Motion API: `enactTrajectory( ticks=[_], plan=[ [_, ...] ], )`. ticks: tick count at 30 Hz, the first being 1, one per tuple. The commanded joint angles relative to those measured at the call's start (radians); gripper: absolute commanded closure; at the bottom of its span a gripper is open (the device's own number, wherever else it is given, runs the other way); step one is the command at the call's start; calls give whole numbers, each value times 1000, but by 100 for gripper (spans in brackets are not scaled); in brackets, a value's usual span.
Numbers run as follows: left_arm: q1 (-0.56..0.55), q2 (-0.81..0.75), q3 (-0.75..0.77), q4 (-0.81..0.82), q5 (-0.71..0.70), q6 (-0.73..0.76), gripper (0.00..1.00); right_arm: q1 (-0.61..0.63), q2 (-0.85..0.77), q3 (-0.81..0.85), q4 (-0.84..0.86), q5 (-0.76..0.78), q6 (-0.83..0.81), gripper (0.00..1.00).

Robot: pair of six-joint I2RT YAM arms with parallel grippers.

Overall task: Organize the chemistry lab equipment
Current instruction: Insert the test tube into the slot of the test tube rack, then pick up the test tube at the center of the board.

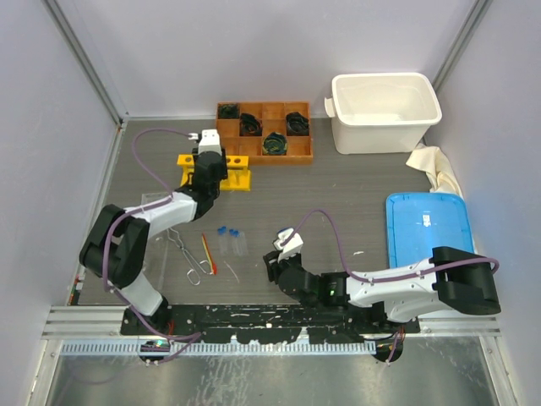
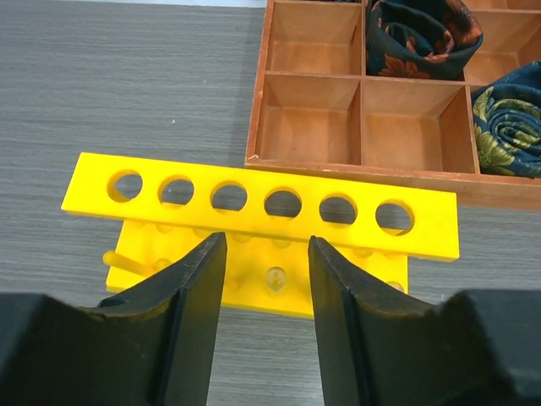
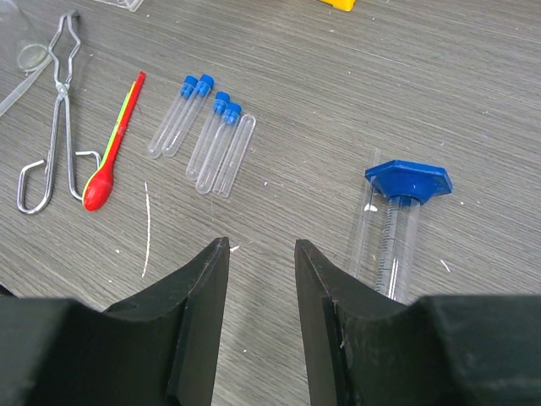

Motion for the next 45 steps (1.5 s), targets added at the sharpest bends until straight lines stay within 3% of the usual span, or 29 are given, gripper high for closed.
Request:
enactTrajectory(
  ticks=[1,5,11,17,23,30,45],
  plan=[
    [-14,-115,-21,8,-53,-46,53,-4,-23,7,18,6,28,57],
    [-33,-273,-51,-134,-23,-149,52,-5,-9,43,-31,11,48,57],
    [-69,-568,-162,-422,193,-373,55,-41,85,194,-159,-15,49,58],
    [-117,-878,-369,-555,382,-510,56,-189,242,333,-257,-251,68,58],
    [-119,-1131,-455,-751,374,-536,56,-260,430,489,-340,-406,76,62],
    [-120,-1180,-437,-842,367,-506,56,-266,563,583,-358,-444,102,64],
    [-120,-1138,-453,-810,404,-510,56,-269,613,601,-378,-439,119,65]
  ],
)
